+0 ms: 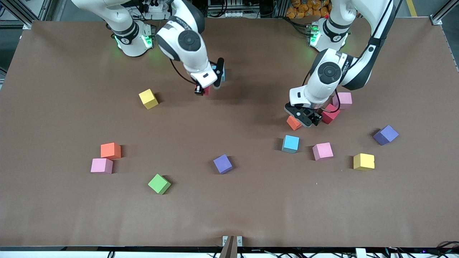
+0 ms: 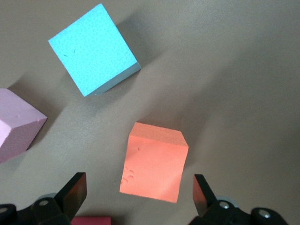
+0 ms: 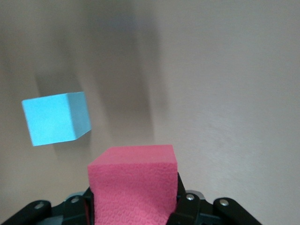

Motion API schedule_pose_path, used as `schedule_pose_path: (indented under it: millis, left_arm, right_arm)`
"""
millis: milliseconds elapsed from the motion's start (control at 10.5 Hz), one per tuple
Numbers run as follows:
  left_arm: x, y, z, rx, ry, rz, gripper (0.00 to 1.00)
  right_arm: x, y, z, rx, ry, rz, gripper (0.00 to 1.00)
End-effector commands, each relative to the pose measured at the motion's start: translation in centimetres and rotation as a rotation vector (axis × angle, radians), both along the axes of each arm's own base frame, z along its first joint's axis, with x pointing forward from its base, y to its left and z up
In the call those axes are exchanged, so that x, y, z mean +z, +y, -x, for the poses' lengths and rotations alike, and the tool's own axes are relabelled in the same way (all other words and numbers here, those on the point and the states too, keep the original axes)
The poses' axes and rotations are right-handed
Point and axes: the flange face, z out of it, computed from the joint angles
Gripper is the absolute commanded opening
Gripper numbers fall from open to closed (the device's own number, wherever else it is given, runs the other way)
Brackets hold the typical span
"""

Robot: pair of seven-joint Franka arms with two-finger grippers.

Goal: Form number 2 with 11 blocks
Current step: 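Carry the red cube toward the cyan cube while the left gripper reaches orange, then lower the red cube beside cyan, open the right gripper while left grasps orange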

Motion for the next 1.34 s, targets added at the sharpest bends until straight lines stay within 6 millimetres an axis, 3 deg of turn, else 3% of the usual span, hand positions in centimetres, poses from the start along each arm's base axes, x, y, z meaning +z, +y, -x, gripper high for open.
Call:
schedule_pose_path:
  millis: [0,478,764,1242]
  left_arm:
    - [-0.6,0.0,-0.3,-0.002,-0.006,0.018,1.0]
    - [-2.0,0.0,-0.5,0.0,-0.019,0.03,1.0]
    - [-2.4,-0.1,-0.4,-0.003,-0.017,0.03,1.0]
    - [-3.1,0.0,-0.3,-0.003,-0.004,0.026,1.0]
  right_arm:
    - [-2.3,-0.9,3.5,0.098,-0.056,0.011,0.18]
    - [-4.9,-2.2,8.9,0.169,-0.07,0.024,0.18]
    - [-5.5,-1.4,11.6,0.194,-0.072,0.018,0.18]
    - [-6.4,-1.2,12.5,0.169,-0.073,-0.009,0.18]
